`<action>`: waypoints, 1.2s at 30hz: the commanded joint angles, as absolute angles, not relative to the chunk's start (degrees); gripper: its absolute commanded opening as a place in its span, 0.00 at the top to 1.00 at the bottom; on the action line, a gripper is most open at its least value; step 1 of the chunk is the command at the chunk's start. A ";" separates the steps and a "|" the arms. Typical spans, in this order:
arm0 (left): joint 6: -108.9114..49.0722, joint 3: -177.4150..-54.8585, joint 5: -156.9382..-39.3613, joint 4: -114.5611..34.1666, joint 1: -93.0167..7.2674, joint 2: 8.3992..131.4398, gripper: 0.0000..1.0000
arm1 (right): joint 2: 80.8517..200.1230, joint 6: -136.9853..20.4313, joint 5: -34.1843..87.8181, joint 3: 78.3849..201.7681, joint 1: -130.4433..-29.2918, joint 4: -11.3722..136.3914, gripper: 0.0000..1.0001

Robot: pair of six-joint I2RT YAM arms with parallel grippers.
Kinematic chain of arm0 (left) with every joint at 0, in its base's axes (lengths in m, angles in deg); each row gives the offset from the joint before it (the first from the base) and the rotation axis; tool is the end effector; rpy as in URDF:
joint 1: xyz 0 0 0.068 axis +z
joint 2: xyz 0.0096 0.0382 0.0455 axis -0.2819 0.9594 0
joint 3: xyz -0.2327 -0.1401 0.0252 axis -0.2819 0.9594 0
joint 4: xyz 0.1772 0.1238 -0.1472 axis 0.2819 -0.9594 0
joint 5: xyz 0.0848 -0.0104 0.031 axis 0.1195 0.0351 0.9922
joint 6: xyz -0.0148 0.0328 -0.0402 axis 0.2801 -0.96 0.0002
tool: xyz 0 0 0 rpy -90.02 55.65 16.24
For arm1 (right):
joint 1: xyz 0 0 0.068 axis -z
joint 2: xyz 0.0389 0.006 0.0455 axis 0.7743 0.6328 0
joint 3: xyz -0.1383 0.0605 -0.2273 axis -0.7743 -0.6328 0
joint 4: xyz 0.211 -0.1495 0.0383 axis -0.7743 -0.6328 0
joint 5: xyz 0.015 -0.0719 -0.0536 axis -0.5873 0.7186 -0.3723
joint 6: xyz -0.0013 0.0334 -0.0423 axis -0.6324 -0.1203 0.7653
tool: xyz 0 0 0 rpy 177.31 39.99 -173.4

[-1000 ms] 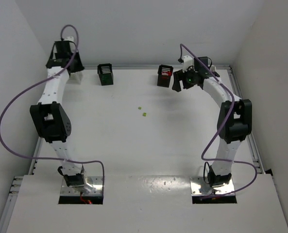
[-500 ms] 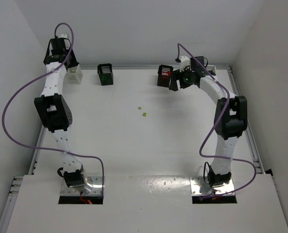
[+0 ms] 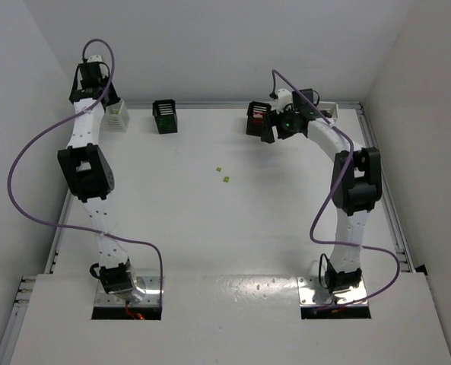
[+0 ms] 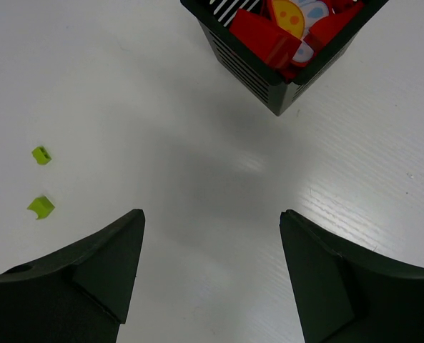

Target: Sort the legos into containers by color

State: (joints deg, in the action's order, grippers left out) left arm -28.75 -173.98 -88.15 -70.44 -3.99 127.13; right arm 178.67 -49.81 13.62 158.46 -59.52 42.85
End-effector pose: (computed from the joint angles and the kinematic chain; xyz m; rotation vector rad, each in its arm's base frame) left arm 0.5276 0.1170 0.3006 -0.4762 2.0528 0.0280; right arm 0.4639 0.0844 0.2172 -0.3890 2.3195 0.4901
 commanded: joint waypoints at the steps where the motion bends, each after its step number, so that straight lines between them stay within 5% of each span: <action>1: -28.67 -176.77 -86.38 -67.70 -3.46 128.63 0.73 | 179.11 -50.23 14.16 161.83 -59.88 44.38 0.23; 6: -29.19 -178.53 -85.24 -66.39 -3.46 130.56 0.68 | 179.64 -49.70 14.68 162.35 -60.41 44.38 0.23; 12: -29.72 -179.32 -84.00 -66.38 -3.46 131.10 0.49 | 179.64 -49.18 15.82 162.35 -60.41 44.38 0.23; 19: -34.37 -172.57 -94.97 -66.38 -5.82 123.11 0.49 | 177.71 -48.65 16.35 159.20 -60.41 44.38 0.23; 28: -41.50 -142.78 -101.75 -70.24 -28.04 101.50 0.50 | 172.44 -55.24 17.24 151.64 -56.64 44.91 0.23; 36: -30.80 -131.68 -95.95 -72.09 -48.00 102.69 0.57 | 168.83 -60.51 13.55 146.10 -52.95 45.44 0.23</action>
